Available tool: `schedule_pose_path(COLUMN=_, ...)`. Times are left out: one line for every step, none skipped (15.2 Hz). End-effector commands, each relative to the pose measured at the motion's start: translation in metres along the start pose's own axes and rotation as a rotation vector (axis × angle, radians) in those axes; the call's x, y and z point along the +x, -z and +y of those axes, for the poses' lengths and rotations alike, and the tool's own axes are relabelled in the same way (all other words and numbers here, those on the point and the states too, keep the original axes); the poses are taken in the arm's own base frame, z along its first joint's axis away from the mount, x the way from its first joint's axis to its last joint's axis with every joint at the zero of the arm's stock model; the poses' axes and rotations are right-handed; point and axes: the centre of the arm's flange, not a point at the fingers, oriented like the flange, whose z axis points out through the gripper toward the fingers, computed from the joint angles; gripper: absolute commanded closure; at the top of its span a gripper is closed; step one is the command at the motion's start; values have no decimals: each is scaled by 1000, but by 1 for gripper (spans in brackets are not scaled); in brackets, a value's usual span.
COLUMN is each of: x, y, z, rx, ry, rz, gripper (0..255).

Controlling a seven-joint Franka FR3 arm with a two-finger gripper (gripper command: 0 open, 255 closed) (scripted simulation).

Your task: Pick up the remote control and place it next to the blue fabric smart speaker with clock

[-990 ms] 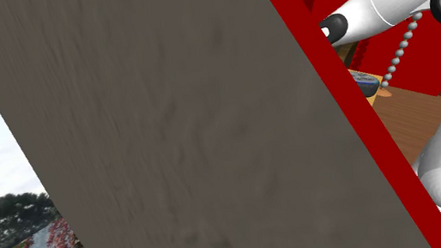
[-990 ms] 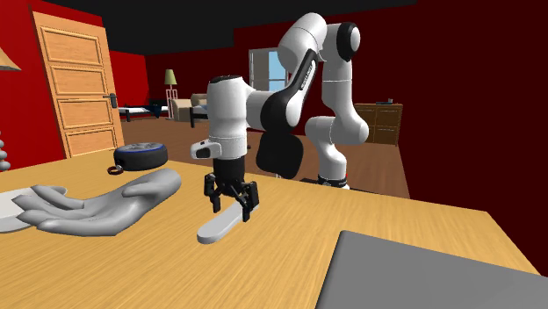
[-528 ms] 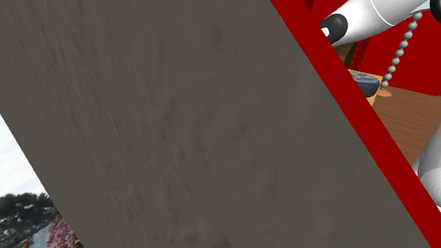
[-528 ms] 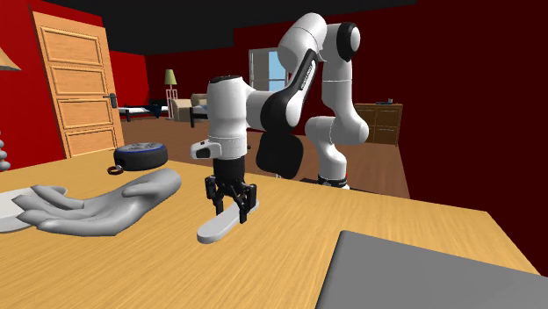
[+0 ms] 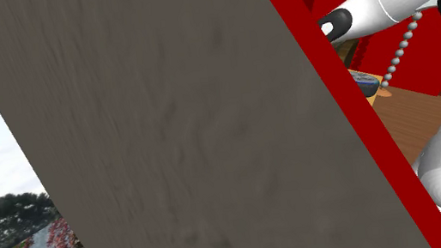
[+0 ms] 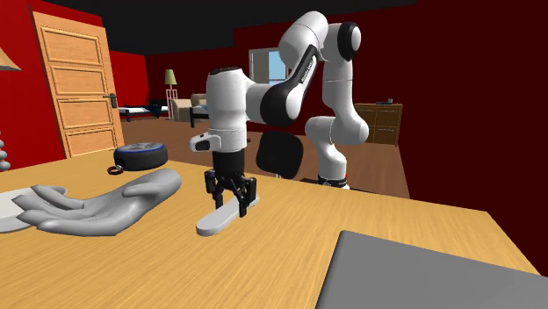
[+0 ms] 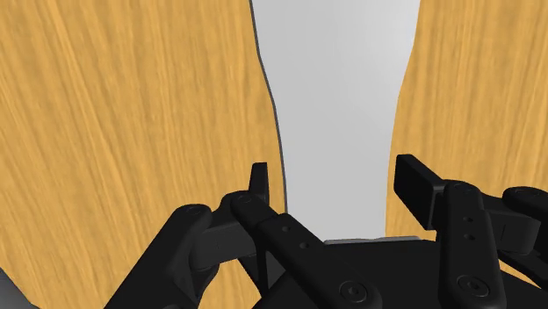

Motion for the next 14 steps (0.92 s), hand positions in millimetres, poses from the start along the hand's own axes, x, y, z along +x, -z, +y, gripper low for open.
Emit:
schedule_pose_path(x=0, y=10, z=0, rx=0, ry=0, rz=0, gripper=255)
schedule_pose_path(x=0, y=15, z=0, rx=0, ry=0, rz=0, gripper=255)
schedule_pose_path(x=0, y=20, z=0, rx=0, ry=0, rz=0, gripper=255)
schedule_pose_path(x=0, y=25, z=0, rx=0, ry=0, rz=0, gripper=255)
schedule_pose_path(x=0, y=31, z=0, rx=0, ry=0, rz=0, gripper=255)
schedule_pose_path(x=0, y=36, z=0, rx=0, ry=0, rz=0, gripper=255)
schedule_pose_path(x=0, y=41, z=0, rx=0, ry=0, rz=0, gripper=255)
schedule_pose_path(x=0, y=47, z=1, rx=0, ry=0, rz=0, gripper=255)
schedule_pose_path(x=0, y=52, z=1, rx=0, ry=0, rz=0, gripper=255)
schedule_pose_path(x=0, y=57, z=1, rx=0, ry=0, rz=0, gripper=255)
schedule_pose_path(x=0, y=62, z=1, rx=0, ry=0, rz=0, gripper=255)
schedule_pose_path(x=0, y=68, z=1, rx=0, ry=0, rz=0, gripper=255)
schedule_pose_path(x=0, y=73, z=1, rx=0, ry=0, rz=0, gripper=255)
schedule_pose_path(x=0, y=78, z=1, rx=0, ry=0, rz=0, gripper=255)
